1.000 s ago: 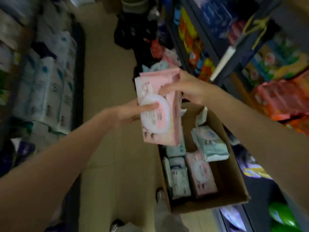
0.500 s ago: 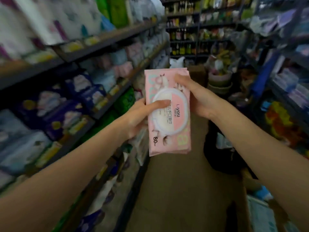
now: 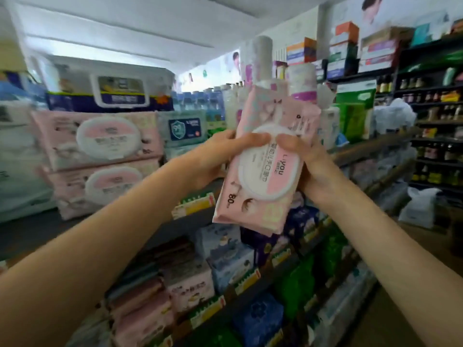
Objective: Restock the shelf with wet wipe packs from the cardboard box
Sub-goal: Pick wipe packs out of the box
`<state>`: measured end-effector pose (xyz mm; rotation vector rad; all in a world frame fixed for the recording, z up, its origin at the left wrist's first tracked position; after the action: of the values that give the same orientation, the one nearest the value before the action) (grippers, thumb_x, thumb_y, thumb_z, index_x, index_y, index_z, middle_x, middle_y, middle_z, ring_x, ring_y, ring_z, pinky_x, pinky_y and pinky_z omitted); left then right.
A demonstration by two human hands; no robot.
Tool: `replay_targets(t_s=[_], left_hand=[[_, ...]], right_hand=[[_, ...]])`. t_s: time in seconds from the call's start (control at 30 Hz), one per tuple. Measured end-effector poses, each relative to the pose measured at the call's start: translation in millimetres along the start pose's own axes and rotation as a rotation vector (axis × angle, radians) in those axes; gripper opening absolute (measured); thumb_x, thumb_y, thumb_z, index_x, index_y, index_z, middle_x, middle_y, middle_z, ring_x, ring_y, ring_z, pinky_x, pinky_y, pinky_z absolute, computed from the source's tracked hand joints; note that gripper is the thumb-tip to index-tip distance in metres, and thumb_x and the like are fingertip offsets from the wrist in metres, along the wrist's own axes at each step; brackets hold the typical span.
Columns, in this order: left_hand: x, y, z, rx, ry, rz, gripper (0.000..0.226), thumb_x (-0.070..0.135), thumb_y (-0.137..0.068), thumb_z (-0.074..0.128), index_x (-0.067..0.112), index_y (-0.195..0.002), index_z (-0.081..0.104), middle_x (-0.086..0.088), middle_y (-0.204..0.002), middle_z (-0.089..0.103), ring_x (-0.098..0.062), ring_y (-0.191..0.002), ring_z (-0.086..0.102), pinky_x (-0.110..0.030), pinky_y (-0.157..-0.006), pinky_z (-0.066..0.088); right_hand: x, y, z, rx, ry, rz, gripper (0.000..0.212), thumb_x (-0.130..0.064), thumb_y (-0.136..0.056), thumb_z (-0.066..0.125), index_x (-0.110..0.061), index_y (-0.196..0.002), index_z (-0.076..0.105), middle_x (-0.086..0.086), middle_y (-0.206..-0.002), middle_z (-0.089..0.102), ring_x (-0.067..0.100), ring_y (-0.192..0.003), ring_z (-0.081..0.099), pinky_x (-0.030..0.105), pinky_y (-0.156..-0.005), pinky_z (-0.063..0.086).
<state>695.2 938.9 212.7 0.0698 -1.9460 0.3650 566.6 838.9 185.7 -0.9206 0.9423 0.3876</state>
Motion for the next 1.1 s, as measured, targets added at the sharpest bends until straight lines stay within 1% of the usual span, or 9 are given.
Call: replay_targets(t_s=[0.13, 0.23, 0.33, 0.43, 0.6, 0.67, 0.77, 0.97, 1.1], left_hand=[[25, 30, -63, 0.092, -0.189, -0.011, 0.063, 0.052, -0.068, 0.068, 0.029, -0.124, 0.051, 0.005, -0.110, 0.069, -0.015, -0.102, 0.066, -0.042, -0.098, 0.046], [15, 59, -103, 0.136, -0.216, -0.074, 0.056, 0.047, -0.065, 0.068, 0.032, -0.117, 0.053, 0.005, -0.106, 0.069, -0.015, -0.098, 0.066, -0.039, -0.088, 0.052], [16, 83, -138, 0.356, -0.188, -0.050, 0.070, 0.040, -0.056, 0.074, 0.031, -0.120, 0.050, -0.001, -0.106, 0.066, -0.016, -0.088, 0.069, -0.035, -0.069, 0.057], [31, 109, -170, 0.417, -0.361, -0.125, 0.085, 0.036, -0.049, 0.080, 0.034, -0.126, 0.046, -0.002, -0.107, 0.066, -0.021, -0.087, 0.071, -0.033, -0.062, 0.057], [9, 130, -191, 0.299, -0.558, -0.391, 0.084, 0.045, -0.045, 0.084, 0.041, -0.120, 0.047, 0.002, -0.118, 0.060, -0.018, -0.097, 0.068, -0.039, -0.080, 0.058], [-6, 130, -194, 0.268, -0.549, -0.460, 0.087, 0.051, -0.044, 0.082, 0.039, -0.123, 0.047, 0.004, -0.121, 0.059, -0.016, -0.102, 0.065, -0.037, -0.086, 0.056], [-9, 125, -194, 0.251, -0.564, -0.491, 0.058, 0.039, -0.067, 0.070, 0.036, -0.122, 0.050, 0.010, -0.115, 0.062, -0.009, -0.097, 0.065, -0.023, -0.071, 0.055], [3, 118, -194, 0.277, -0.938, -0.658, 0.048, 0.048, -0.075, 0.068, 0.032, -0.119, 0.054, 0.008, -0.120, 0.056, -0.016, -0.108, 0.057, -0.037, -0.091, 0.051], [-7, 132, -188, 0.179, -0.758, -0.853, 0.054, 0.040, -0.073, 0.071, 0.032, -0.121, 0.047, 0.003, -0.113, 0.060, -0.020, -0.102, 0.062, -0.032, -0.081, 0.057]], right_hand=[[-12, -52, 61, -0.122, -0.172, -0.092, 0.100, -0.020, -0.051, 0.086, -0.007, -0.137, 0.039, 0.022, -0.128, 0.055, 0.034, -0.109, 0.062, 0.039, -0.075, 0.056], [-6, -77, 98, -0.216, -0.283, -0.087, 0.104, -0.025, -0.046, 0.087, -0.007, -0.136, 0.040, 0.016, -0.120, 0.059, 0.025, -0.103, 0.064, 0.034, -0.073, 0.056], [15, -98, 126, -0.329, -0.335, 0.041, 0.113, -0.037, -0.036, 0.091, -0.011, -0.135, 0.044, 0.010, -0.114, 0.063, 0.024, -0.103, 0.064, 0.037, -0.073, 0.056], [35, -116, 133, -0.457, -0.216, 0.128, 0.110, -0.040, -0.037, 0.091, -0.011, -0.133, 0.046, 0.013, -0.115, 0.063, 0.031, -0.108, 0.060, 0.052, -0.085, 0.054], [86, -125, 123, -0.593, 0.022, 0.256, 0.088, -0.043, -0.035, 0.092, -0.005, -0.109, 0.065, 0.013, -0.098, 0.071, 0.024, -0.090, 0.069, 0.034, -0.075, 0.059], [97, -127, 116, -0.635, 0.167, 0.295, 0.076, -0.036, -0.047, 0.090, -0.002, -0.109, 0.063, 0.013, -0.102, 0.071, 0.022, -0.091, 0.070, 0.031, -0.076, 0.058], [97, -129, 107, -0.718, 0.417, 0.387, 0.059, -0.018, -0.062, 0.083, -0.009, -0.116, 0.060, 0.009, -0.114, 0.068, 0.022, -0.103, 0.066, 0.038, -0.092, 0.053], [92, -118, 114, -0.855, 0.795, 0.441, 0.043, -0.018, -0.071, 0.076, -0.020, -0.110, 0.058, -0.004, -0.107, 0.069, 0.012, -0.098, 0.066, 0.030, -0.088, 0.053], [88, -113, 116, -0.854, 0.817, 0.423, 0.048, -0.020, -0.070, 0.078, -0.018, -0.114, 0.057, -0.002, -0.109, 0.069, 0.015, -0.101, 0.066, 0.039, -0.095, 0.051]])
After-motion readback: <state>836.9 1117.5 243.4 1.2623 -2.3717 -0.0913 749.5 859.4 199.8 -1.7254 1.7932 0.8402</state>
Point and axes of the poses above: each hand's wrist, its own y-axis away from the middle knuckle, its own z-axis out of the palm, x = y × z, the point moved 2 cm from there along -y, towards the middle knuckle
